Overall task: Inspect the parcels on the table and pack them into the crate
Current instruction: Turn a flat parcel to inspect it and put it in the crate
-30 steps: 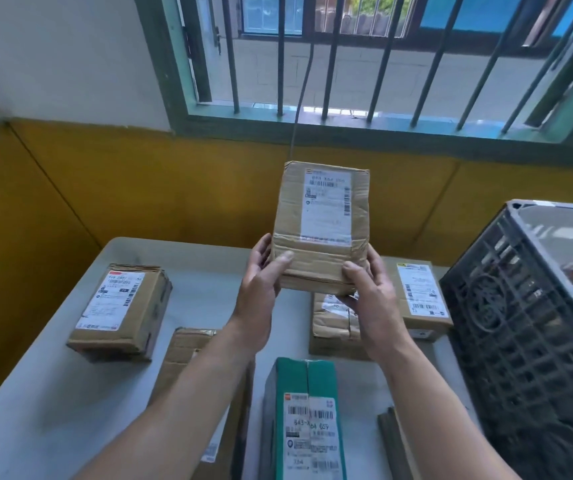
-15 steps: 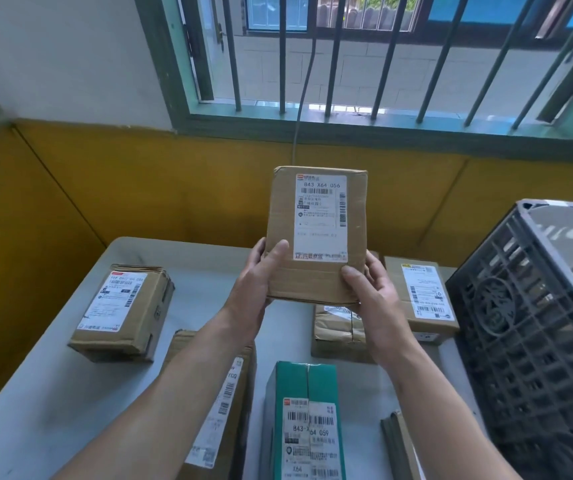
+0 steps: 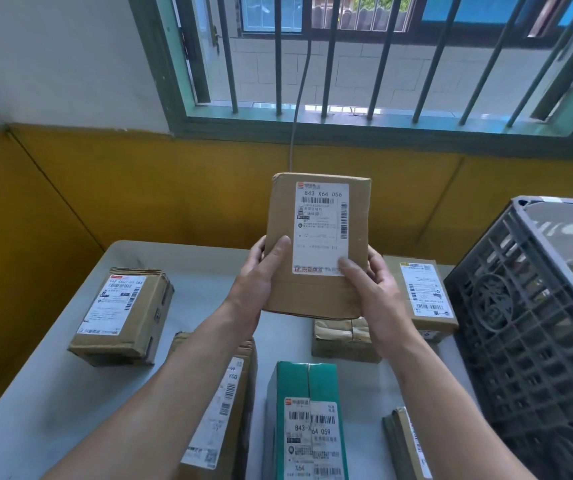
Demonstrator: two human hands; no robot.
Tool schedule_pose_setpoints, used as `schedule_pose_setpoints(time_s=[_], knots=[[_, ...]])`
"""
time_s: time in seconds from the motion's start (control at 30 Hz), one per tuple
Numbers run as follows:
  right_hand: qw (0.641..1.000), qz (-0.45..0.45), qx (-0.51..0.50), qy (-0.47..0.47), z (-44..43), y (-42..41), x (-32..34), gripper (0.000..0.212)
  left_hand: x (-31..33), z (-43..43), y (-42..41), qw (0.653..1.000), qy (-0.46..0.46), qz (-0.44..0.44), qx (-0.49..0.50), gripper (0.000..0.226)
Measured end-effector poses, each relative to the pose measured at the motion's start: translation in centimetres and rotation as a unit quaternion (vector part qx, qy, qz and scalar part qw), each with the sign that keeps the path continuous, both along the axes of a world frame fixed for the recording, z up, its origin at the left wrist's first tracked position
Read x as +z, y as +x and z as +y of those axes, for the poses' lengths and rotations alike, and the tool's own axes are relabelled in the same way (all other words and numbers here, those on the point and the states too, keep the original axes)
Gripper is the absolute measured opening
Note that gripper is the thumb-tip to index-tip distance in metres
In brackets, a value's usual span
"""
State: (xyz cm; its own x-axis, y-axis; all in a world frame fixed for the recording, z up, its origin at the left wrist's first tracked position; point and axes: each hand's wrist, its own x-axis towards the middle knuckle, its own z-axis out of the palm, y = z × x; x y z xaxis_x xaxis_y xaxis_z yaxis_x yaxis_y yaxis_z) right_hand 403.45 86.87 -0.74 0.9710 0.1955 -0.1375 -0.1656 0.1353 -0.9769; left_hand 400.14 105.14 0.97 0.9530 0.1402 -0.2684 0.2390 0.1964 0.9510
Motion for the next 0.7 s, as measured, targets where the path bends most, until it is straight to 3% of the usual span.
schedule_pose_setpoints(time_s=[0.3,0.47,0.7], knots=[[1.0,-0.009,-0.01,0.011,-0.06,0.7,0.56,0.057,-0.42,-0.16,-0.65,1.0,-0.01,0.003,-0.006,0.065],[1.0,-0.01,0.001,0.0,0.27,0.28,0.13,0.043,-0.17,0.36,-0.12,1.0,0.002,0.002,0.014,0.052],[1.0,-0.015,-0.015,-0.02,0.56,0.66,0.75,0.046,-0.4,0.1,-0.41,1.0,0.011,-0.024,-0.004,0.043]])
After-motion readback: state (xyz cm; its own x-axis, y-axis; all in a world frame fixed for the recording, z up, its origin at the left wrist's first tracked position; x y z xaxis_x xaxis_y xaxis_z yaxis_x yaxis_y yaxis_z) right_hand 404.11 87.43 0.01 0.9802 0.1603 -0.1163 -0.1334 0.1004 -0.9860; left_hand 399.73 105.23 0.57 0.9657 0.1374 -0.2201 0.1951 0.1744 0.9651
